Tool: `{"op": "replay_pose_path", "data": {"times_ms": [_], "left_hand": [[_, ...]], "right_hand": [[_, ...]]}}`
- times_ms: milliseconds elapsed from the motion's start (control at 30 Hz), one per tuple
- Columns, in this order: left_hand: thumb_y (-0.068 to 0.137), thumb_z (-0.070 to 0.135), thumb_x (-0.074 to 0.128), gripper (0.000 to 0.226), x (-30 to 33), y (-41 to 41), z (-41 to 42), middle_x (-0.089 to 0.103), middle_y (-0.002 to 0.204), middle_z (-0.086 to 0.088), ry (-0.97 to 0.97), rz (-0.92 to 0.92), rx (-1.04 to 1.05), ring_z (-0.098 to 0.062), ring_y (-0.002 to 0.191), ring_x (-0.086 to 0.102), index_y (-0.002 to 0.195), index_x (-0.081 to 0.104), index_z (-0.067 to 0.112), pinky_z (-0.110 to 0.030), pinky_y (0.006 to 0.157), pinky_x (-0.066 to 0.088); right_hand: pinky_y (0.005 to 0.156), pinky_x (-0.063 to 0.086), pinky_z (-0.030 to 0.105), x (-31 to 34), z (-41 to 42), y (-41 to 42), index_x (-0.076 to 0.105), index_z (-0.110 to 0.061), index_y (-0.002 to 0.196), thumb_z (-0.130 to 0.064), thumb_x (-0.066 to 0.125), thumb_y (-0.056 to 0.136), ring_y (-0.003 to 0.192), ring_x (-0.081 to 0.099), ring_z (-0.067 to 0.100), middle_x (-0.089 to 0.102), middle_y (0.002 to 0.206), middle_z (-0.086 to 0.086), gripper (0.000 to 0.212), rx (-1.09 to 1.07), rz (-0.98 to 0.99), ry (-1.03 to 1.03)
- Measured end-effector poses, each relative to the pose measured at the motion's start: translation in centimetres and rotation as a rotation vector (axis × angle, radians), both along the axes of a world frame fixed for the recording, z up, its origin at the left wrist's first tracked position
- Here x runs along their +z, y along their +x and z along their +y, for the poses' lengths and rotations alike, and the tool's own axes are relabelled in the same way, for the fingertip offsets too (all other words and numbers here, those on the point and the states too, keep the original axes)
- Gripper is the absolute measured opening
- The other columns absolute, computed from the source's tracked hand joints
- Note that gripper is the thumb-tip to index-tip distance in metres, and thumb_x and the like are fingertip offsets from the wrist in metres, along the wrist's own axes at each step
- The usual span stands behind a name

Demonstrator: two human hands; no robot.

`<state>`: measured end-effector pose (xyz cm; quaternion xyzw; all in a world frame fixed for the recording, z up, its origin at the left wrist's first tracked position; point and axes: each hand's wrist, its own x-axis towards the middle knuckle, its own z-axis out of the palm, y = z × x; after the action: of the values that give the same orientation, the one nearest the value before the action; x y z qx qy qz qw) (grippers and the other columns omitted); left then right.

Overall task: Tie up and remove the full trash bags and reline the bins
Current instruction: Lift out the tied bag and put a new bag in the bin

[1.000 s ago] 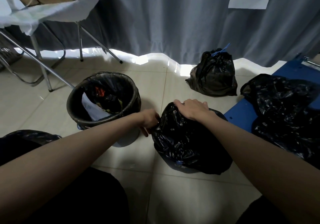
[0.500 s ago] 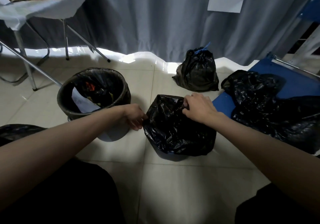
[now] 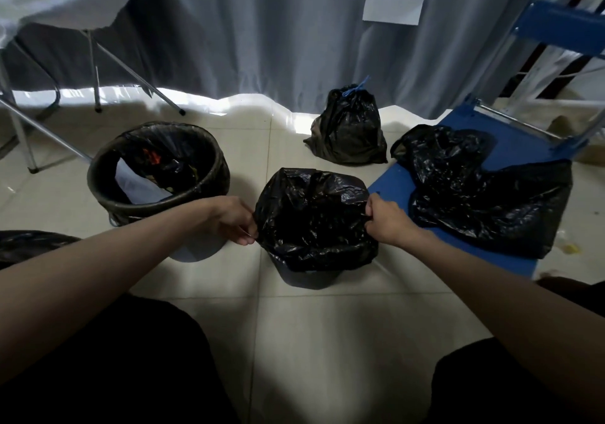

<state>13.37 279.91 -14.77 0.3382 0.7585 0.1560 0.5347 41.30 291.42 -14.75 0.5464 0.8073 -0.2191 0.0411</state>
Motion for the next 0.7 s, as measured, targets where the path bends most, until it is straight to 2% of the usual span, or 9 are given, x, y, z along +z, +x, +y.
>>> {"op": "replay_pose_path", "data": {"times_ms": [100,167,267,333,433,500,600,633,700], "left_hand": [[0.086,-0.018,0.05,0.018,-0.2,-0.1,-0.3,0.062,0.067,-0.014,-0.039,0.035,-0.025,-0.018,0.058,0.061,0.087,0.061,-0.003,-0.019,0.045,0.052],[0.085,-0.019,0.055,0.018,-0.6,0.1,-0.5,0.062,0.063,-0.014,-0.038,0.073,-0.021,-0.015,0.048,0.062,0.078,0.061,-0.003,-0.019,0.042,0.05],[0.079,-0.012,0.066,0.013,-1.6,0.8,-0.5,0.063,0.054,-0.009,0.038,0.249,-0.022,-0.011,0.037,0.059,0.073,0.064,0.0,-0.019,0.038,0.047],[0.074,-0.006,0.072,0.018,-2.5,1.4,-0.7,0.064,0.057,-0.008,0.092,0.346,-0.001,-0.011,0.038,0.059,0.083,0.06,0.003,-0.019,0.036,0.046],[0.072,-0.004,0.076,0.043,-3.7,1.6,-1.0,0.065,0.074,-0.013,0.101,0.338,0.06,-0.017,0.045,0.061,0.105,0.05,0.006,-0.022,0.037,0.046],[0.074,-0.003,0.075,0.047,-3.6,1.2,-0.2,0.065,0.088,-0.018,0.143,0.373,0.098,-0.024,0.058,0.064,0.112,0.049,0.006,-0.028,0.044,0.05],[0.075,0.011,0.078,0.042,-2.4,0.1,2.0,0.064,0.109,-0.016,0.344,0.553,0.112,-0.033,0.097,0.062,0.109,0.052,0.011,-0.036,0.081,0.052],[0.077,0.018,0.078,0.037,-1.8,0.1,2.8,0.065,0.107,-0.015,0.4,0.554,0.131,-0.033,0.099,0.062,0.104,0.053,0.013,-0.039,0.086,0.052],[0.08,0.03,0.077,0.032,-0.8,0.6,3.9,0.069,0.097,-0.014,0.425,0.478,0.123,-0.033,0.089,0.067,0.099,0.057,0.013,-0.043,0.081,0.057]], "right_hand": [[0.073,0.04,0.035,-0.6,-0.3,0.3,0.041,-0.016,0.101,-0.009,0.057,0.088,0.094,0.052,0.029,0.053,0.104,0.011,0.022,-0.054,0.056,-0.081],[0.074,0.042,0.035,-1.0,-0.4,0.4,0.041,-0.017,0.101,-0.006,0.057,0.088,0.093,0.053,0.029,0.054,0.108,0.013,0.023,-0.096,0.118,-0.106],[0.071,0.045,0.035,-1.3,-0.4,0.6,0.044,-0.017,0.096,-0.001,0.054,0.088,0.091,0.055,0.029,0.056,0.109,0.015,0.021,-0.134,0.174,-0.111],[0.069,0.053,0.039,-1.4,-0.4,0.8,0.043,-0.018,0.087,0.004,0.053,0.087,0.085,0.057,0.029,0.056,0.105,0.015,0.024,-0.164,0.19,-0.116],[0.071,0.058,0.041,-1.7,0.0,0.8,0.045,-0.018,0.079,0.007,0.056,0.084,0.08,0.059,0.029,0.057,0.102,0.014,0.028,-0.212,0.201,-0.123],[0.075,0.056,0.04,-1.8,0.3,0.6,0.049,-0.016,0.076,0.006,0.057,0.083,0.083,0.059,0.029,0.06,0.098,0.014,0.025,-0.219,0.193,-0.117],[0.082,0.054,0.042,-1.9,0.7,0.3,0.053,-0.013,0.079,0.002,0.053,0.085,0.094,0.06,0.031,0.063,0.097,0.013,0.016,-0.236,0.222,-0.052],[0.083,0.052,0.044,-2.0,0.9,0.2,0.051,-0.013,0.084,-0.001,0.052,0.087,0.096,0.058,0.031,0.061,0.099,0.013,0.012,-0.251,0.251,-0.016],[0.084,0.049,0.046,-2.1,1.2,-0.1,0.048,-0.013,0.097,-0.011,0.052,0.091,0.099,0.054,0.03,0.057,0.105,0.012,0.008,-0.287,0.333,0.024]]}}
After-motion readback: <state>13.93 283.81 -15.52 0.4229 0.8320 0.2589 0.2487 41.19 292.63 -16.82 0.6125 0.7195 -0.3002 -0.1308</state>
